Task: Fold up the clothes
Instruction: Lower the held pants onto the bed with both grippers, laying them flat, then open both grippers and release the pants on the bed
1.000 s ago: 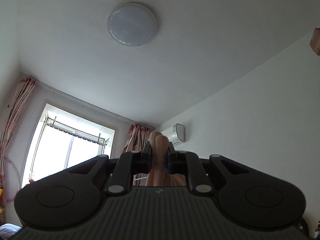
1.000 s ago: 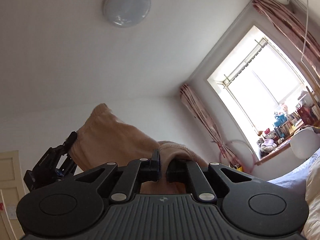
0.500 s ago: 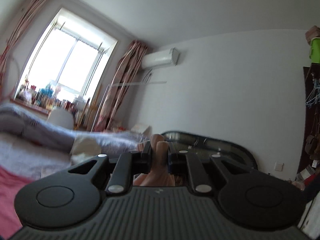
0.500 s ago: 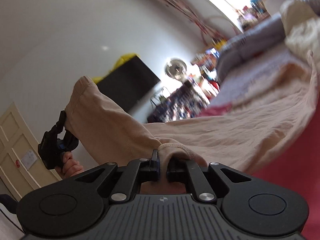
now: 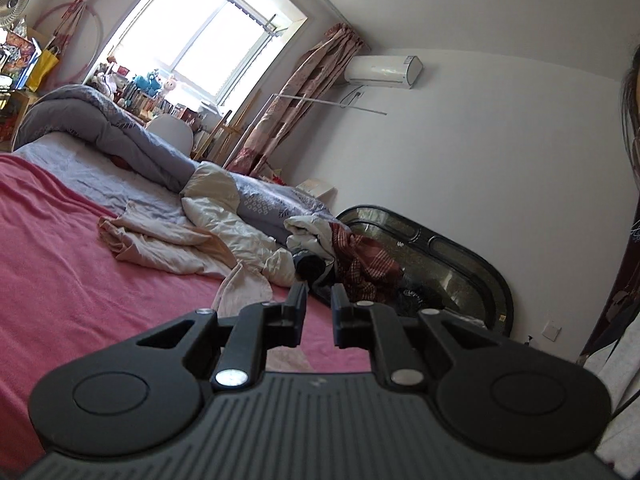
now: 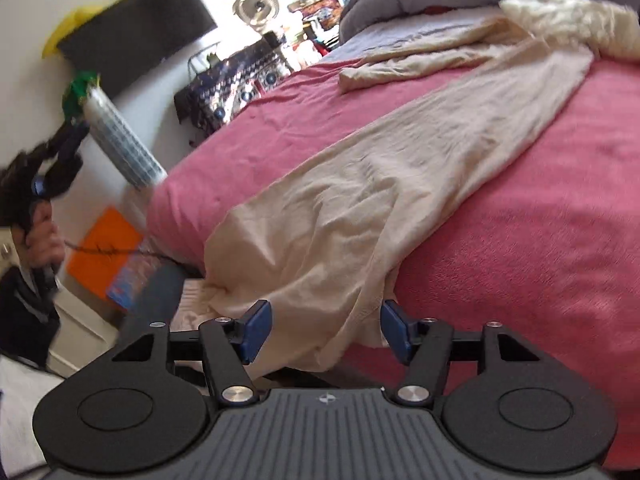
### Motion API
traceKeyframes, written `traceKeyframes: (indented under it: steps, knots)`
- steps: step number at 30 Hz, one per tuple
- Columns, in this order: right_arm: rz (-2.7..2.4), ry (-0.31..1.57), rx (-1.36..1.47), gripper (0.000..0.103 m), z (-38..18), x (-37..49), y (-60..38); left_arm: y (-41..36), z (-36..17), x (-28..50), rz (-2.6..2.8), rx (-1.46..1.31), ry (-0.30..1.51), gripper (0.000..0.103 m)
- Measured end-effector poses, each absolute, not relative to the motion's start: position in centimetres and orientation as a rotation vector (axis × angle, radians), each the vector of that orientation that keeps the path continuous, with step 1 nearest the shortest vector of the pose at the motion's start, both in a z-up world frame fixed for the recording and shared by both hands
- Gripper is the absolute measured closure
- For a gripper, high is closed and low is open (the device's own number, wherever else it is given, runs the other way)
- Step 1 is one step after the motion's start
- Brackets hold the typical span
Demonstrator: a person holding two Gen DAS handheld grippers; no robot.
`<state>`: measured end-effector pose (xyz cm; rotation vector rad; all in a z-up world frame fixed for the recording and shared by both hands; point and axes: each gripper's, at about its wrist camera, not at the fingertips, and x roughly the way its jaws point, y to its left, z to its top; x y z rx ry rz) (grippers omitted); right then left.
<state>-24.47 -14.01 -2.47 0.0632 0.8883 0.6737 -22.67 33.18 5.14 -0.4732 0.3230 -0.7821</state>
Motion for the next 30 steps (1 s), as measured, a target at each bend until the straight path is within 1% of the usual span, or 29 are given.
traceKeyframes:
  steps: [3,6,7,8,9,10,11,12,14,15,17,20,21,22,23,24,25,27,30]
  knots:
    - [0.665,0.893,-0.14,0.034,-2.0,-27.0,-13.1,30.2,3.8,-20.7,-0.721,-0.365,0.441,0.088]
    - [0.62,0.877,-0.124,0.034,-1.5,-27.0,-13.0,26.7,2.0,-18.9,-0.659,-0.261,0.579,0.086]
    - [0.604,0.857,-0.089,0.035,-1.4,-26.6,-13.1,25.5,1.4,-18.7,-0.648,-0.216,0.605,0.08]
    - [0.582,0.835,-0.065,0.035,-1.5,-25.9,-13.0,24.2,0.7,-18.6,-0.638,-0.167,0.627,0.076]
    - [0.558,0.812,-0.044,0.039,-1.6,-25.2,-12.8,22.9,0.2,-18.6,-0.619,-0.113,0.631,0.072]
    - [0.522,0.792,-0.038,0.042,-1.5,-24.3,-12.4,21.7,-0.3,-18.6,-0.597,-0.058,0.629,0.072]
    - [0.498,0.776,-0.033,0.047,-1.6,-23.7,-12.3,20.6,-0.7,-18.5,-0.567,-0.013,0.631,0.072]
    - [0.479,0.761,-0.026,0.056,-1.6,-23.1,-12.2,19.8,-1.3,-18.2,-0.531,0.019,0.643,0.072]
    - [0.454,0.734,-0.001,0.06,-1.8,-21.5,-12.1,18.4,-2.4,-17.5,-0.448,0.095,0.675,0.071]
    - [0.452,0.722,0.022,0.06,-1.8,-20.6,-12.2,17.8,-3.1,-17.1,-0.388,0.154,0.696,0.071]
    - [0.444,0.711,0.052,0.06,-2.1,-19.0,-12.3,17.3,-4.1,-17.4,-0.329,0.245,0.695,0.063]
    - [0.44,0.725,0.082,0.06,-2.5,-18.2,-12.8,16.9,-4.3,-18.2,-0.284,0.341,0.704,0.061]
    - [0.44,0.728,0.093,0.06,-2.7,-18.1,-13.0,16.9,-3.8,-18.7,-0.273,0.368,0.696,0.061]
    - [0.44,0.732,0.105,0.06,-2.9,-18.0,-13.3,16.9,-3.3,-19.2,-0.261,0.397,0.683,0.066]
    - [0.44,0.734,0.119,0.06,-3.1,-17.9,-13.4,17.2,-2.7,-19.8,-0.285,0.398,0.669,0.067]
    - [0.439,0.737,0.134,0.059,-3.2,-17.8,-13.6,17.5,-2.2,-20.4,-0.344,0.371,0.662,0.065]
    - [0.441,0.736,0.15,0.059,-3.4,-17.7,-13.8,17.8,-1.7,-20.9,-0.409,0.339,0.658,0.057]
    - [0.441,0.722,0.166,0.059,-3.7,-17.8,-14.0,17.9,-1.6,-21.5,-0.489,0.298,0.669,0.051]
    - [0.415,0.696,0.168,0.058,-3.9,-18.2,-13.8,16.6,-3.4,-21.0,-0.423,0.371,0.696,0.052]
